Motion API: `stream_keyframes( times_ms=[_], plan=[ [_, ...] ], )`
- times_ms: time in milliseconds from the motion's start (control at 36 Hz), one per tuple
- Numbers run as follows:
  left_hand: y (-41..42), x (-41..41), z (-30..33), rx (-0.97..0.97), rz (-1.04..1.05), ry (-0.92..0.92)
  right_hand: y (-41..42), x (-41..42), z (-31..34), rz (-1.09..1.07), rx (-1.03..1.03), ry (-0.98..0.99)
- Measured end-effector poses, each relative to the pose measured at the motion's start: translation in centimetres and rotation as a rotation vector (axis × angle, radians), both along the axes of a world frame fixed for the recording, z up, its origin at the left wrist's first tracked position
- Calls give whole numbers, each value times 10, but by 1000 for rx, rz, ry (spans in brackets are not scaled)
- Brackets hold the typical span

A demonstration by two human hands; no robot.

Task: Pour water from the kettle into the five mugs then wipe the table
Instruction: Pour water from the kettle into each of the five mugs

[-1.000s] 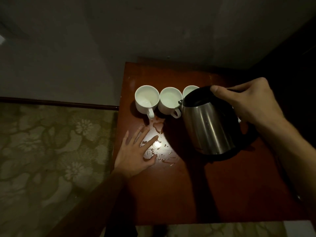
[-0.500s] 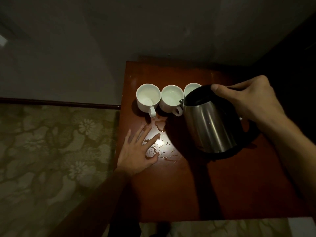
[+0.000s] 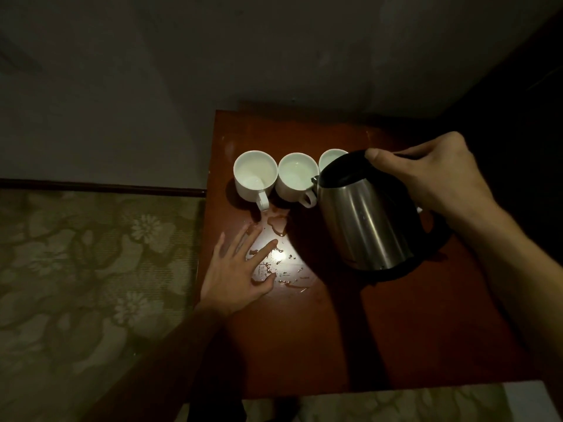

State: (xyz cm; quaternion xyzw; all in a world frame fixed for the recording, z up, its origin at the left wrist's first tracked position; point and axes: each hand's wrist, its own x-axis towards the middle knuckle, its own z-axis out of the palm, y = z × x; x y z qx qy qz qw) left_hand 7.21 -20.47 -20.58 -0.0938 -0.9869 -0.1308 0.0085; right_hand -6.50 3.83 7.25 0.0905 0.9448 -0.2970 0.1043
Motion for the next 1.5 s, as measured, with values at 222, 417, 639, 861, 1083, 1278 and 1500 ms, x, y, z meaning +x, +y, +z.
stream_keyframes(
  times_ms=[222,417,639,861,1083,1278,1500],
  plan=[
    [0,0,2,9,1,-20,1,-1,-3,-24,-3,-5],
    [0,0,3,11,2,-12,3,-1,-3,-20,-1,2],
    [0,0,2,21,-3,2,3,-4,-6,-25,16,-1],
    [-1,1,2,33,-5,-2,5,-7,-9,-36,6,-13],
    [0,1,2,26,-4,-26,6,-8,-6,-39,1,0],
    [0,1,3,38,-8,-21,3,-7,-4,-27,5,6],
    [0,0,4,28,-5,-16,1,-7,-4,-27,16,-13]
  ],
)
